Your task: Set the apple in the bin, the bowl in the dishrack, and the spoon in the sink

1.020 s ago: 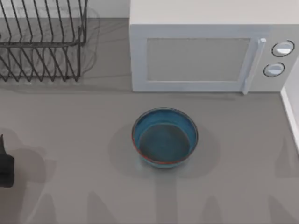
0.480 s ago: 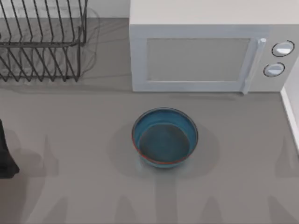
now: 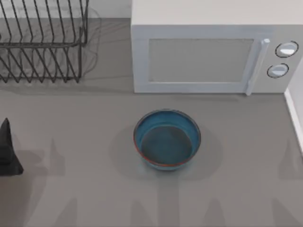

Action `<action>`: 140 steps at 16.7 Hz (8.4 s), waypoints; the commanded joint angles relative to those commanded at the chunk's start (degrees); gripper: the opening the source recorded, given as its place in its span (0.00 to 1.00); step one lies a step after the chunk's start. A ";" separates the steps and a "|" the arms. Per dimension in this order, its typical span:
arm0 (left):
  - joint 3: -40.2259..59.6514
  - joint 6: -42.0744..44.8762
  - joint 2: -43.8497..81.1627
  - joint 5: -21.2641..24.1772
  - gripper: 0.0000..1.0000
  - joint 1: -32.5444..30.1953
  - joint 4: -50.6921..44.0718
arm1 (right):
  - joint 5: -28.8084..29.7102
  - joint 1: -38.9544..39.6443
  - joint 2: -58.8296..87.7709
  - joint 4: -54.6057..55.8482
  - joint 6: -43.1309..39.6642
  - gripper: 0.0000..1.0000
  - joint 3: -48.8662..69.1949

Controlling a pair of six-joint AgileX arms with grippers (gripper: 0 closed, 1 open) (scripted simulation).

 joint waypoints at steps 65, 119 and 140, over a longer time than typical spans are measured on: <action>117.44 -43.49 136.65 1.91 0.62 -45.06 -62.59 | 0.00 0.00 0.00 0.00 0.00 1.00 0.00; 119.11 -31.77 104.52 11.79 0.00 -31.35 -64.82 | 0.00 0.00 0.00 0.00 0.00 1.00 0.00; 55.59 4.39 42.68 13.37 0.00 14.36 -4.85 | 0.00 0.00 0.00 0.00 0.00 1.00 0.00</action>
